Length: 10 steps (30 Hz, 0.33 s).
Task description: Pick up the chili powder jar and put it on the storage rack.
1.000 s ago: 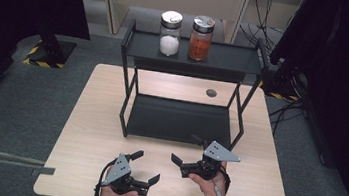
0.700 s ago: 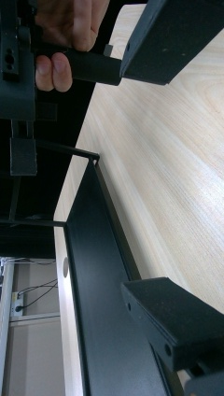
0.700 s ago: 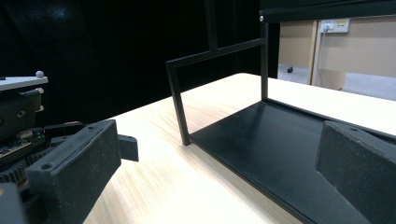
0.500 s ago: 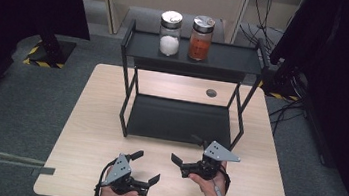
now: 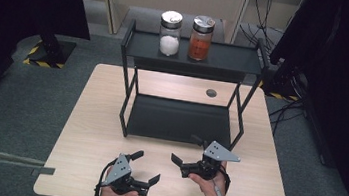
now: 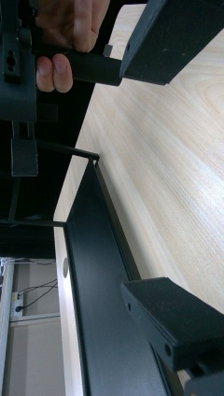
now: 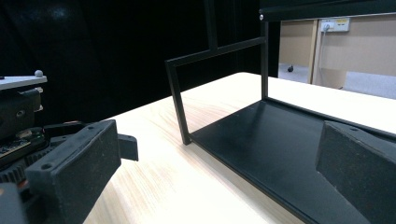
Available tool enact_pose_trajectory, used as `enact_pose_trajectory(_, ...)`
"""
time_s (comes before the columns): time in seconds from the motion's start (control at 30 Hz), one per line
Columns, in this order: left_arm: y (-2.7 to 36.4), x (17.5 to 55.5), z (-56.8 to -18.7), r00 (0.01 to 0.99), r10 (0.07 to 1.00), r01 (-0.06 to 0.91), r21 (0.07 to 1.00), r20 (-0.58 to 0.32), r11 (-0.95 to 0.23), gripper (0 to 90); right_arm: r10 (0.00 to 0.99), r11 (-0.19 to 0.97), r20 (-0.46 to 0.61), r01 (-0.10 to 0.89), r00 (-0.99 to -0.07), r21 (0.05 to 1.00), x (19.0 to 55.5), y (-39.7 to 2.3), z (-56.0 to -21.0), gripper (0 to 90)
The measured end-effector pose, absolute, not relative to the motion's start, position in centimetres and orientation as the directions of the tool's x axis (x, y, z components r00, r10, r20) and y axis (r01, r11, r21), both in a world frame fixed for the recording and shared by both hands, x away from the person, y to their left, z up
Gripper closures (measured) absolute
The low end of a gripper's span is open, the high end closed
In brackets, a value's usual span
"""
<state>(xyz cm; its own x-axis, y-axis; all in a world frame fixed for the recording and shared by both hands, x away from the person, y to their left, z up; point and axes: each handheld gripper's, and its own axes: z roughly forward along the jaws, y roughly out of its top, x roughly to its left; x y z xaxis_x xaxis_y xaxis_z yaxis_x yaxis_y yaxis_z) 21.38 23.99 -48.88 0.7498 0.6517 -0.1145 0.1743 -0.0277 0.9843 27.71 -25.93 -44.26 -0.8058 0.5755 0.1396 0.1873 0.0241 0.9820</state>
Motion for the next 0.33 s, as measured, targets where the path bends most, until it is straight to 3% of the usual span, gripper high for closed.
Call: enact_pose_trajectory(0.33,24.01,21.38,-48.87,0.749,0.653,0.175,0.984,-0.115,-0.027,0.3,0.576,0.022,0.144,0.192,-0.805,0.981,27.77,-25.92,-44.36,0.3)
